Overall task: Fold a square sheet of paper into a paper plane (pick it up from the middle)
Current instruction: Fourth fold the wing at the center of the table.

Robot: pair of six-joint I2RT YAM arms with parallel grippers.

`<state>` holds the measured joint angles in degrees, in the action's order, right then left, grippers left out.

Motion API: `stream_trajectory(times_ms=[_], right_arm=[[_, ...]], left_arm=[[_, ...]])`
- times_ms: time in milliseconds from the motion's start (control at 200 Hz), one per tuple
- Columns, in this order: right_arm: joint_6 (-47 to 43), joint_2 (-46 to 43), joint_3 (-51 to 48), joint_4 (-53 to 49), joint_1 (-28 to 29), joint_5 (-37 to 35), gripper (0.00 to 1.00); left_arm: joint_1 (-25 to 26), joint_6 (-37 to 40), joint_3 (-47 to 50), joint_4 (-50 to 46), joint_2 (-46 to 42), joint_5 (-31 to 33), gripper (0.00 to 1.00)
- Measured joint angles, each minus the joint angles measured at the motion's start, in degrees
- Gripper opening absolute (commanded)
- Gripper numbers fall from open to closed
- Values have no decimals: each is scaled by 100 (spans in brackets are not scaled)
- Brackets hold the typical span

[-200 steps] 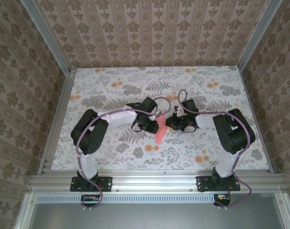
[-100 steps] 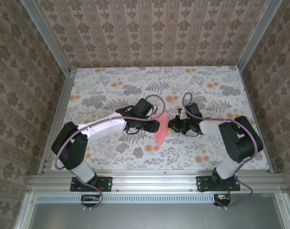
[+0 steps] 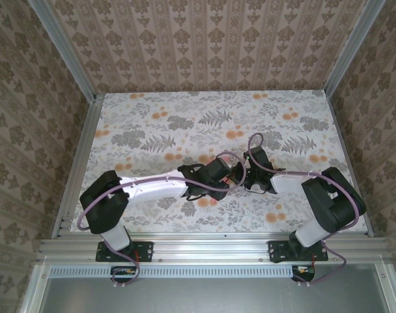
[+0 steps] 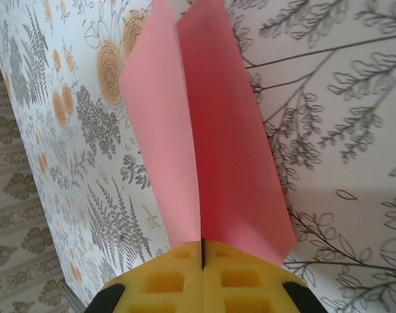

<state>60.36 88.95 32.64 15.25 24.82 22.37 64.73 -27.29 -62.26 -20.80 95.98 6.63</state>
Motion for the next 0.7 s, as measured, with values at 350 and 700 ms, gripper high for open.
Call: stream_trajectory(times_ms=[350,700], right_arm=[[461,-334,-160,136,13,-271,2],[601,-111,-160,238,20,-264,4]], left_arm=[[87,-15,0,74,181,492,44],[153,26,-393,-70,846,1027,36]])
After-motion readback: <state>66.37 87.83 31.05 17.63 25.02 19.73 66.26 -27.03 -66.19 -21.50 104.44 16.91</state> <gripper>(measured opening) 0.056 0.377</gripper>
